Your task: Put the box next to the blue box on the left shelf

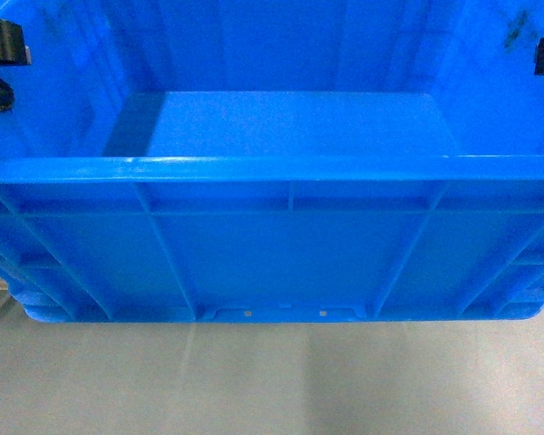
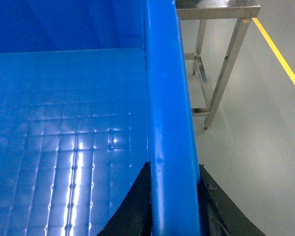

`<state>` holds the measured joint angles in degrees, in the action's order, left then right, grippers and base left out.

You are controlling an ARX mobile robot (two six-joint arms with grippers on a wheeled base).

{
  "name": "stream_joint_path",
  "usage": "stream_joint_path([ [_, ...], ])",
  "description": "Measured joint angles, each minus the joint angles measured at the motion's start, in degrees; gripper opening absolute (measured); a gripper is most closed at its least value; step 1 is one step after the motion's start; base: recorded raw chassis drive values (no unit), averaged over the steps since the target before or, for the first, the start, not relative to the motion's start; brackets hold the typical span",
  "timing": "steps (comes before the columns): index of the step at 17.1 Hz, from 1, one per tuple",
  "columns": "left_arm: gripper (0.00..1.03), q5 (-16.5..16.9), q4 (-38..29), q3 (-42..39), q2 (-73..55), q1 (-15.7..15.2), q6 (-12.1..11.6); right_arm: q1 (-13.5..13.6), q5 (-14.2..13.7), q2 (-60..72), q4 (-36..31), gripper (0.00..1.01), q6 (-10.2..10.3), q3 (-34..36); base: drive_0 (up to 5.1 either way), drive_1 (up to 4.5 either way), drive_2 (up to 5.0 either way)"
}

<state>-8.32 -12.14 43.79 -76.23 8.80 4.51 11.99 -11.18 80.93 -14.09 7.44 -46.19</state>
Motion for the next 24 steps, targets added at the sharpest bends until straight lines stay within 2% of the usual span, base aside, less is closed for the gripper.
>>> stream_joint_path([
  [24, 0.18, 0.0, -0.3, 0.0, 0.0, 0.0, 0.0, 0.0, 0.0, 0.0, 0.0, 0.18, 0.0, 0.0, -5.0, 2.42, 2.4],
])
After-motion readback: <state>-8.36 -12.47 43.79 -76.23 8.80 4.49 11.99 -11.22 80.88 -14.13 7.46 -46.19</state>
